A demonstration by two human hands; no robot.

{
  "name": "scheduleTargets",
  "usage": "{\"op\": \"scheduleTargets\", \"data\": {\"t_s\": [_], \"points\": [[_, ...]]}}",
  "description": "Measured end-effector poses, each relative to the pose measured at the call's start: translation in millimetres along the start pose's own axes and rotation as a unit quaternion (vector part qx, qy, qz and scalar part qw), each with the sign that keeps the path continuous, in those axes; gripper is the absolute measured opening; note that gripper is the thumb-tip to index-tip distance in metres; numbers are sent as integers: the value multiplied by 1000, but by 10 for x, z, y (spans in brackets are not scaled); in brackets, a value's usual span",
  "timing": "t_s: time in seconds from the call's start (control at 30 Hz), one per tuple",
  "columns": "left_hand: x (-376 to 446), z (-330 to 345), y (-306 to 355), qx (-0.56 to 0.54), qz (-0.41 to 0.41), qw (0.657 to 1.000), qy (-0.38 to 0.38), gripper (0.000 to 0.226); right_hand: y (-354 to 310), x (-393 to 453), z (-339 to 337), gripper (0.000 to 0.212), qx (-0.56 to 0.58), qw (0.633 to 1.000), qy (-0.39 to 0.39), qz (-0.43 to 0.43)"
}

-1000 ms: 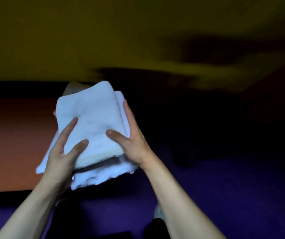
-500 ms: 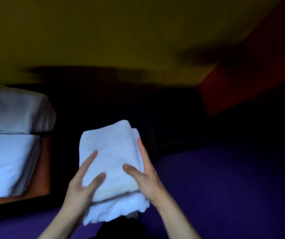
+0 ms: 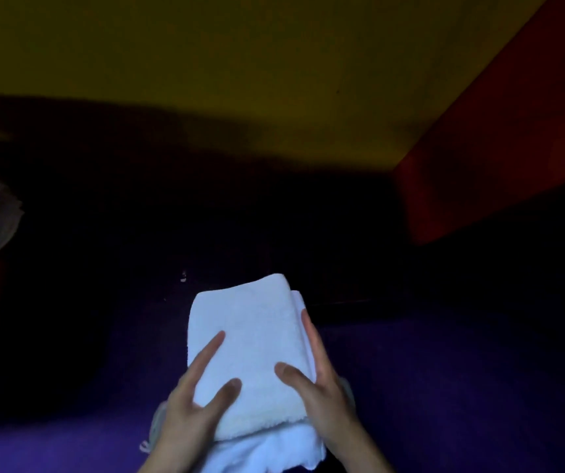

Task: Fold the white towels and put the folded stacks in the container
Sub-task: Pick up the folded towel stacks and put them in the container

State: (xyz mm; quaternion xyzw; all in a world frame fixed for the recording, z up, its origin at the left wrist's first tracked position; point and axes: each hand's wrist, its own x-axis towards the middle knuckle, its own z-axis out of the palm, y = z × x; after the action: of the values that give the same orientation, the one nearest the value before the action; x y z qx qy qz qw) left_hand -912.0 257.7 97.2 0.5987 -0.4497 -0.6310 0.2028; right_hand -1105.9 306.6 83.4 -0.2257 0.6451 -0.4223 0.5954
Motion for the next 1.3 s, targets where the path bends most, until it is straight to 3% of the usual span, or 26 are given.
{"op": "scheduleTargets", "data": {"t_s": [0.27, 0.6, 0.87, 1.0, 1.1, 1.27, 1.3], "points": [[1377, 1311, -398, 23, 65, 997, 16, 64, 481, 1474, -1330, 79, 1, 999, 2, -34], [3103, 2238, -975, 30, 165, 986, -12, 64, 1065, 3141, -2234, 72, -49, 994, 8, -97], [3799, 2927, -1370, 27, 189, 981, -27, 63, 1328, 3635, -2895, 65, -99, 986, 50, -124], [4039, 3156, -1598, 15, 169, 985, -26, 62, 1428, 3864, -2997, 80, -158, 979, 51, -117], [4158, 3263, -1770, 24, 159, 987, -25, 63, 1567, 3961, -3005, 79, -194, 971, 53, -130], [4364, 3392, -1817, 53, 178, 981, -48, 73, 1660, 4028, -3128, 86, -182, 966, 116, -140], [4391, 3449, -1788, 70, 177, 980, -52, 76, 1676, 4060, -3172, 83, -220, 956, 129, -141]]}}
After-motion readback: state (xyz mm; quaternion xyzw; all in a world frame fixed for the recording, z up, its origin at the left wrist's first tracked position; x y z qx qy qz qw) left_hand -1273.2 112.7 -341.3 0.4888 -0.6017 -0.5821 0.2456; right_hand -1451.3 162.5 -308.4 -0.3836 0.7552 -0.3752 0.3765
